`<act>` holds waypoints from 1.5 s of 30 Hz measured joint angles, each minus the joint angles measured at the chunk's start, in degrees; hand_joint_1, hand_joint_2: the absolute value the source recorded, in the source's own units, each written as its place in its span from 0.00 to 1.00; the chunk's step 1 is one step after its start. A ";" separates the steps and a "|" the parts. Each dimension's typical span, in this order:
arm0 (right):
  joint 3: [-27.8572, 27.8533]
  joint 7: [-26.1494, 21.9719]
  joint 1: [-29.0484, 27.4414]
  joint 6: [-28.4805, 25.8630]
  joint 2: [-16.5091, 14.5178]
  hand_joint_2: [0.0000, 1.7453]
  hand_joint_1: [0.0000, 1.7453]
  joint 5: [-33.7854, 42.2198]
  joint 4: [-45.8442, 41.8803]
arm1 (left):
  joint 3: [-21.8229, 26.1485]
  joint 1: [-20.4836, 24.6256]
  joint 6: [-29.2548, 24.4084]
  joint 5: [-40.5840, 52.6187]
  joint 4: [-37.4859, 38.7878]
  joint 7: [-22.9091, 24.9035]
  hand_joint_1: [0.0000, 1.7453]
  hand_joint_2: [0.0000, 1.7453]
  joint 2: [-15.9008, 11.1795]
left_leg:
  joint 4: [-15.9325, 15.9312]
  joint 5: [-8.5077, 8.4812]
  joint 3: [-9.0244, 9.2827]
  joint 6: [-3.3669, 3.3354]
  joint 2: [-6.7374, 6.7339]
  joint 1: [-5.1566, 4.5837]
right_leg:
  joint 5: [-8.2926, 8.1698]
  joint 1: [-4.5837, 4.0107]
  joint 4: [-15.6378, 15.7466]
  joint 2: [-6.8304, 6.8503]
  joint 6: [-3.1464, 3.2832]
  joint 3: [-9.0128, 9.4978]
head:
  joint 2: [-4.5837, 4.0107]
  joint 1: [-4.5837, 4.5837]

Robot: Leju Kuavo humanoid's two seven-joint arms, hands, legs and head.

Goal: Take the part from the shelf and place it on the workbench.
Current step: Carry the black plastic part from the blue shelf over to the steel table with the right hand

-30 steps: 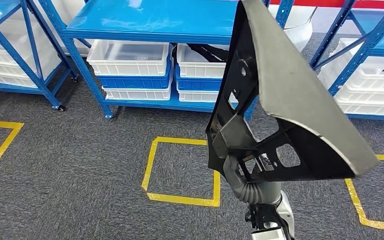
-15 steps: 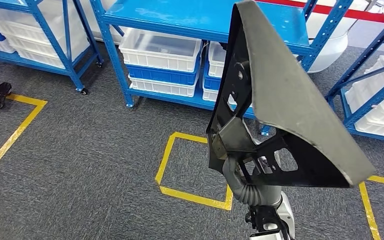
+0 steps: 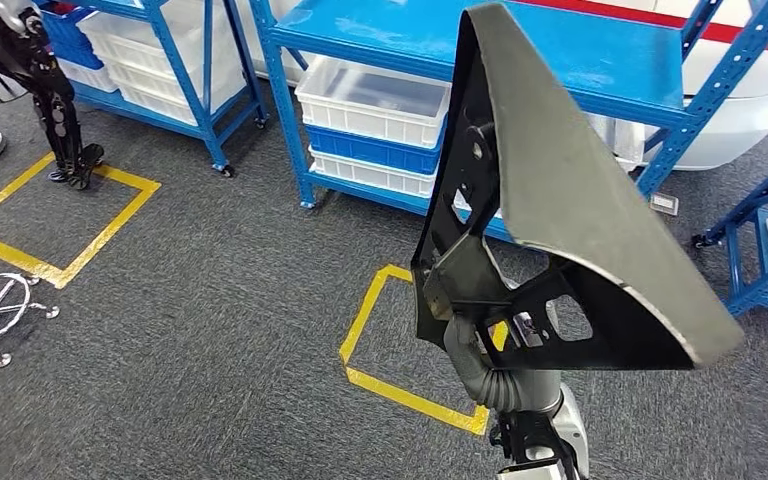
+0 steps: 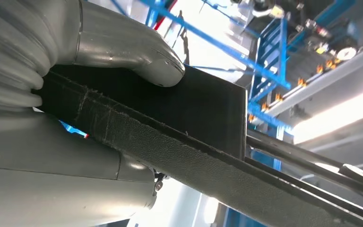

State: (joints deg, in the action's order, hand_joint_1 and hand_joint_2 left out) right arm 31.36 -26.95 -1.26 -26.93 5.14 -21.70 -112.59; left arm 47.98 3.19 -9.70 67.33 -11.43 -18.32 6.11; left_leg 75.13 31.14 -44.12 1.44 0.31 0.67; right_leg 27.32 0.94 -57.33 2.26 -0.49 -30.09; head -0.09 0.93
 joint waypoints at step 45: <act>-0.31 -0.57 -0.40 0.22 0.29 1.00 1.00 1.16 -0.14 | 0.43 0.29 6.15 -1.15 0.00 -1.79 0.00 1.00 -0.31 | -15.93 -7.25 7.74 -3.50 1.67 -0.22 | 7.85 -0.47 -15.85 -1.88 -1.01 -7.38 | 0.00 -0.79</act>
State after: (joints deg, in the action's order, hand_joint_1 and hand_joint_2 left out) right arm 31.06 -27.52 -1.66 -26.71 5.43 -20.53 -112.73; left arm 48.41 3.48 -3.56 66.17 -11.43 -20.11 5.81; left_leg 59.20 23.90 -36.38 -2.06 1.98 0.44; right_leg 35.17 0.47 -73.18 0.37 -1.50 -37.47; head -0.09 0.14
